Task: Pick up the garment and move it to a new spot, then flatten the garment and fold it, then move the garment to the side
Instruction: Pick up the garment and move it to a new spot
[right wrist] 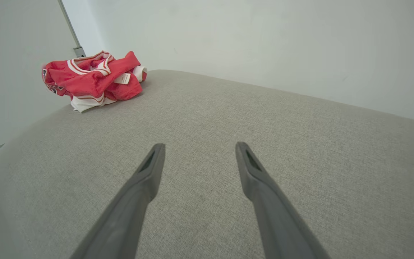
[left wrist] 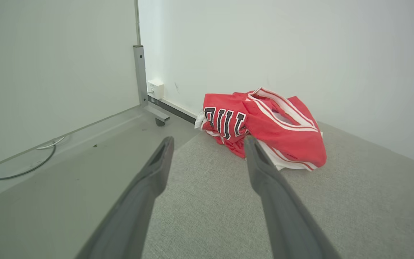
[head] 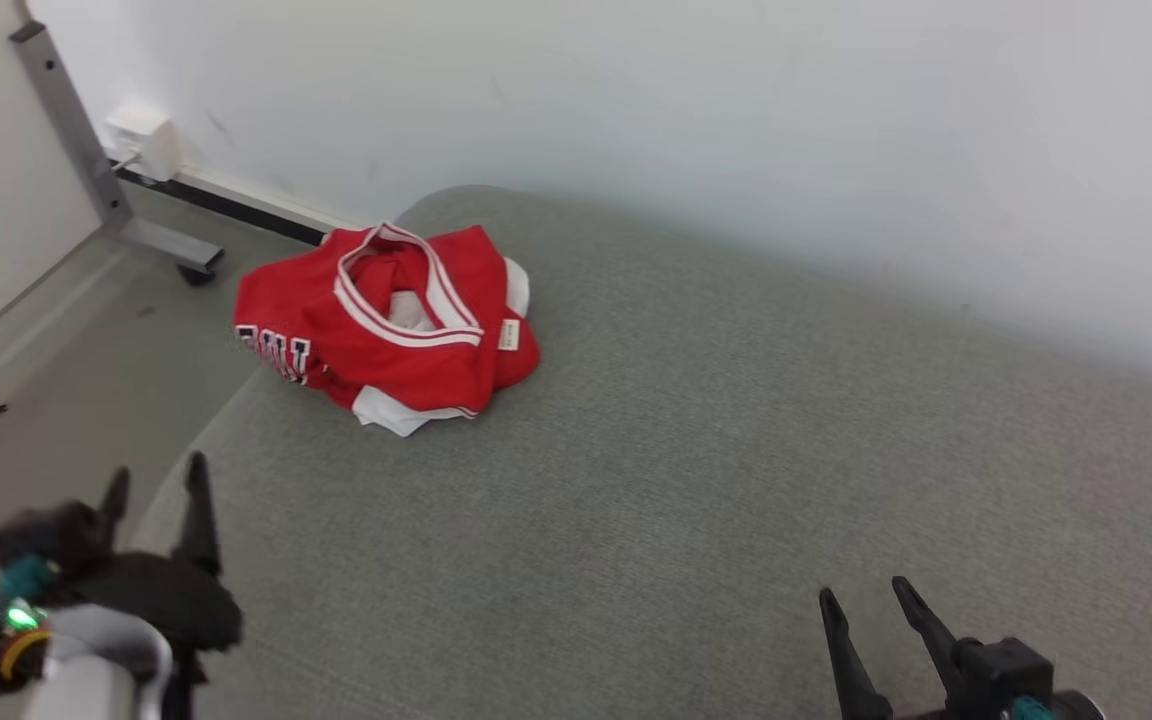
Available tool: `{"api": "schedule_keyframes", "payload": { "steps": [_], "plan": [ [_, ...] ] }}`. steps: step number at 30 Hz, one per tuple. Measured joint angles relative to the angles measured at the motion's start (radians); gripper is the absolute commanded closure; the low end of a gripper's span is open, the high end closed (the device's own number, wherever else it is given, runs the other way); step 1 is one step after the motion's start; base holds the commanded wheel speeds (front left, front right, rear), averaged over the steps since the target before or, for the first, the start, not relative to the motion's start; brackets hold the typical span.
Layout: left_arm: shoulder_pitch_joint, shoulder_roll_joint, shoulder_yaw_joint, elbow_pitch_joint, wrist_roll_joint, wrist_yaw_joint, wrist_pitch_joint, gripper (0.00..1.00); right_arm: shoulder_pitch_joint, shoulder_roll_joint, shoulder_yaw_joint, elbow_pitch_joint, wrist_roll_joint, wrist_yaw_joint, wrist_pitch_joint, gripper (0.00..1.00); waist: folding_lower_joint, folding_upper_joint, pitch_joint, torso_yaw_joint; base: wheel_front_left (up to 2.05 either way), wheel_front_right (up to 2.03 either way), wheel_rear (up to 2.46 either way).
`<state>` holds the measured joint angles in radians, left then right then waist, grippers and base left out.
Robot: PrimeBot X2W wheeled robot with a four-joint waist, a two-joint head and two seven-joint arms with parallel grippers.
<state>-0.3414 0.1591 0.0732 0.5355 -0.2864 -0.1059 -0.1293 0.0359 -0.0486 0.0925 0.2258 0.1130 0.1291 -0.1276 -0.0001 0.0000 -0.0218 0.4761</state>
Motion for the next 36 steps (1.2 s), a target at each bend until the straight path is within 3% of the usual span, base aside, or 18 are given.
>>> {"api": "schedule_keyframes", "payload": {
  "steps": [8, 12, 16, 30, 36],
  "plan": [
    [-0.211, 0.145, 0.065, 0.087, -0.151, -0.019, 0.180, 0.00, -0.039, -0.014, 0.006, -0.104, -0.045, 0.001, 0.058, 0.00, 0.0000, 0.0000, 0.044, -0.095, 0.00, 0.00, 0.00],
    [-0.307, 0.174, 0.130, 0.095, -0.302, -0.019, 0.312, 0.00, -0.062, -0.025, -0.005, -0.149, -0.047, 0.001, 0.067, 0.00, 0.0001, 0.0000, 0.109, -0.140, 0.00, 0.00, 0.00],
    [-0.372, 0.222, 0.179, 0.076, -0.382, -0.020, 0.411, 0.00, -0.092, -0.026, 0.006, -0.176, -0.045, 0.001, 0.075, 0.00, 0.0003, 0.0001, 0.199, -0.190, 0.00, 0.00, 0.00],
    [-0.442, 0.334, 0.199, 0.022, -0.409, 0.130, 0.692, 0.00, -0.161, -0.022, 0.025, -0.175, -0.033, 0.001, 0.055, 0.00, 0.0005, 0.0003, 0.462, -0.355, 0.00, 0.00, 0.00],
    [-0.409, 0.336, 0.196, -0.013, -0.409, 0.207, 0.789, 0.00, -0.184, -0.016, 0.037, -0.170, -0.024, 0.004, 0.037, 0.00, 0.0003, 0.0002, 0.514, -0.403, 0.00, 0.00, 0.00]
  ]
}}
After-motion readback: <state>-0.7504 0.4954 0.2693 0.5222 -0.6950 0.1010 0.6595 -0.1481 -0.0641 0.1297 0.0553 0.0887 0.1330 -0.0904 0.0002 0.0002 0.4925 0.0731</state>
